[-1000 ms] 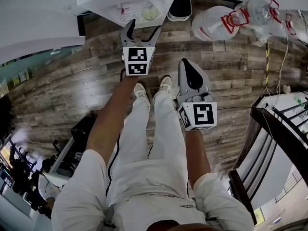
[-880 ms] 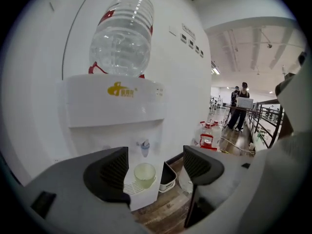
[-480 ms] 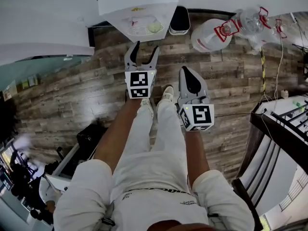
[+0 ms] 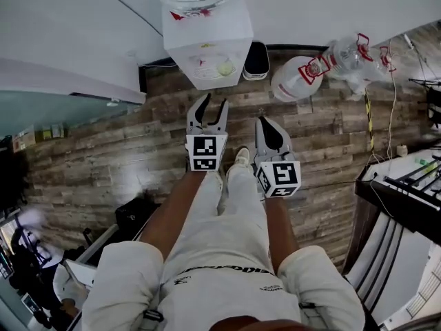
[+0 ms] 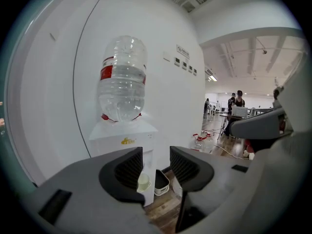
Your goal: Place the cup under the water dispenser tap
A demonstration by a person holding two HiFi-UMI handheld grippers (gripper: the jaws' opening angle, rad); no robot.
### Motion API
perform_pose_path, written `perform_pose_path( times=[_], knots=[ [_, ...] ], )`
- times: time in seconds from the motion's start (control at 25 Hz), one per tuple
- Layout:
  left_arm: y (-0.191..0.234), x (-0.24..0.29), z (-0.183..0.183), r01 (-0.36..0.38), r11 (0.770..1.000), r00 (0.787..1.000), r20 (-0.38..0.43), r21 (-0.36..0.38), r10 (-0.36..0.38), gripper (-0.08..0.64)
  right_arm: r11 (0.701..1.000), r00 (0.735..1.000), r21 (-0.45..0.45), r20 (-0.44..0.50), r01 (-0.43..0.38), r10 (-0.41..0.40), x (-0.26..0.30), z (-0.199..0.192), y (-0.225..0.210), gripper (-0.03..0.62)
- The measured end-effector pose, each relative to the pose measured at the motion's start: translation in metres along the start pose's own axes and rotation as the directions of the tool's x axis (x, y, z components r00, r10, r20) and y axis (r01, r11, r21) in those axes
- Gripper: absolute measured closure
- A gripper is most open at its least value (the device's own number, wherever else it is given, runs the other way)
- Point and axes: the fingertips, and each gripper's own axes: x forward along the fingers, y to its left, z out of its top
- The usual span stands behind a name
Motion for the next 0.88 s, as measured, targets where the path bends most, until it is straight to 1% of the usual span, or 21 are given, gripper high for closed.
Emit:
perform_pose_path(
  times=[0.16,0.24,0.36,0.48,0.64,0.88],
  knots=[
    [-0.007,-0.024,0.025,0.005,1.0,1.0,0.02,0.01,-0.005,0.414,1.0,1.0,-0.006,0.018,-0.023,0.023,-0.009,0.026,0.013,0.595],
    [-0.007,-0.036,0.039,-0.004,1.0,0.999,0.033,-0.003,0.004,0.432,0.999,0.999,-0.008,0.029,-0.031,0.031,-0.013,0.04,0.018,0.597],
    [-0.002,-0.055,0.061,-0.014,1.0,0.998,0.054,-0.023,0.015,0.465,0.999,0.998,0.003,0.043,-0.049,0.049,-0.02,0.059,0.027,0.595],
    [0.003,-0.075,0.08,-0.019,1.0,0.997,0.077,-0.014,0.02,0.496,0.997,0.996,0.02,0.059,-0.072,0.07,-0.029,0.074,0.041,0.595],
    [0.006,-0.097,0.099,-0.021,1.0,0.996,0.09,-0.005,0.021,0.527,0.995,0.993,0.015,0.069,-0.098,0.096,-0.037,0.089,0.058,0.595],
    [0.001,-0.121,0.115,-0.006,1.0,0.995,0.096,0.008,0.005,0.552,0.992,0.987,-0.007,0.102,-0.125,0.125,-0.051,0.109,0.077,0.595]
  ],
)
